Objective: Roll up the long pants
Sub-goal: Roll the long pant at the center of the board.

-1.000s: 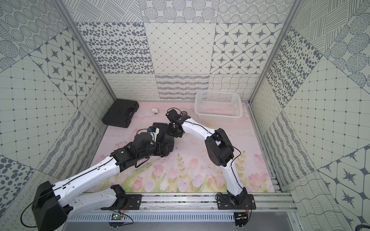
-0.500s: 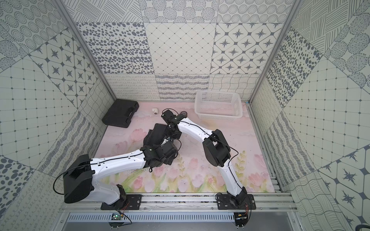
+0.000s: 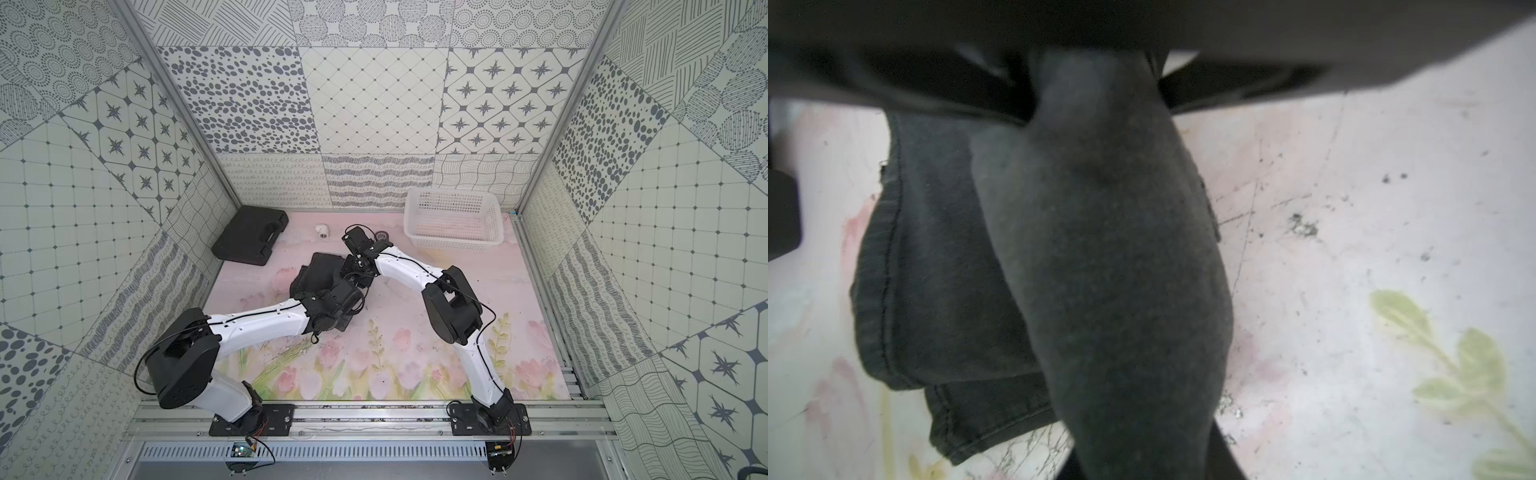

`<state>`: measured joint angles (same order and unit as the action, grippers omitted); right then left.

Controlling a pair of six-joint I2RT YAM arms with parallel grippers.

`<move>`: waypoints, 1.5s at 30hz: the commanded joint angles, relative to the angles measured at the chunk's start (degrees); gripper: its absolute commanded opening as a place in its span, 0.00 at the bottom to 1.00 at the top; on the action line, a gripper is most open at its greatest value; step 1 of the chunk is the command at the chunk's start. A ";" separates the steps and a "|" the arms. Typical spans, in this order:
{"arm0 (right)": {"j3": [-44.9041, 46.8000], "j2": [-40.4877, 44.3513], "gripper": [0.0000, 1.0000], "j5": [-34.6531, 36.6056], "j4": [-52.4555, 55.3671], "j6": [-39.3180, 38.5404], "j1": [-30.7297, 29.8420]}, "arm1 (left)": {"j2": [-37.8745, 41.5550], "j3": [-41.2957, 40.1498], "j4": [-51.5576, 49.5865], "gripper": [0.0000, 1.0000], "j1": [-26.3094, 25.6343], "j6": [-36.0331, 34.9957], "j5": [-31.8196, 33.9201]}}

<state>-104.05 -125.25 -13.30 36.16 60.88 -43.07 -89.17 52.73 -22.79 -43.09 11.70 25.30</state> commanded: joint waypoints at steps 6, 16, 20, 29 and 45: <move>15.71 16.24 0.97 -13.10 -10.98 -7.86 9.35 | 13.18 -17.53 30.10 0.00 10.44 20.33 -34.86; 34.98 22.33 0.97 -24.23 -31.65 -12.01 14.48 | 0.56 -18.55 63.40 0.00 10.49 36.49 -55.43; 35.39 20.23 0.97 -24.70 -32.67 -17.01 14.51 | -3.26 -17.79 71.40 0.00 10.38 40.20 -61.68; 26.85 10.85 0.96 -22.41 -22.58 -24.23 11.86 | 0.13 -22.22 64.49 0.00 10.40 37.73 -64.11; 10.84 6.61 0.00 10.17 9.01 -25.17 -1.07 | 32.63 -17.31 -4.33 0.99 10.47 22.13 -26.31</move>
<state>-92.27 -118.15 -18.00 35.86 32.88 -43.03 -65.01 32.03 2.76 -32.42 40.82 -15.25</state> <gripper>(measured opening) 0.123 0.980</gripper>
